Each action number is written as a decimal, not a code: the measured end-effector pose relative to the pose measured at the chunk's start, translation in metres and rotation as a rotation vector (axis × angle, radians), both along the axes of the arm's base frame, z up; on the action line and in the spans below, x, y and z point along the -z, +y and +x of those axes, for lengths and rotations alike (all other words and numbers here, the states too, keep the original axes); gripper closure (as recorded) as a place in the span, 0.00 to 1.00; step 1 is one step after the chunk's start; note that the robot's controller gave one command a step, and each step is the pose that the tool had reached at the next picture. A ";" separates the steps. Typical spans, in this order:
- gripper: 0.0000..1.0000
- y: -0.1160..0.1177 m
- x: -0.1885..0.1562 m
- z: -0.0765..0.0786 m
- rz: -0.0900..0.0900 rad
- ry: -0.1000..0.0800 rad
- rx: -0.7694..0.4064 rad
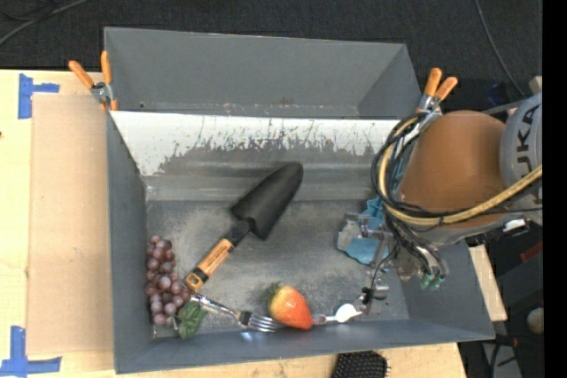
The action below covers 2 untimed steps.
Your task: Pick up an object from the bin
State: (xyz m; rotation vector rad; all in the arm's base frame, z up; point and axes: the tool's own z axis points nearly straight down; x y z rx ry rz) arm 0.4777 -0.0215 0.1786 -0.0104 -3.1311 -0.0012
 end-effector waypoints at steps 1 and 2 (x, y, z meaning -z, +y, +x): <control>0.00 0.000 -0.004 0.002 -0.001 -0.008 -0.001; 0.00 0.025 0.032 -0.003 0.000 -0.008 -0.116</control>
Offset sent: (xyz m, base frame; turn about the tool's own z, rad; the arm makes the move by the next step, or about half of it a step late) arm -0.0062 0.0362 -0.0477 -0.1656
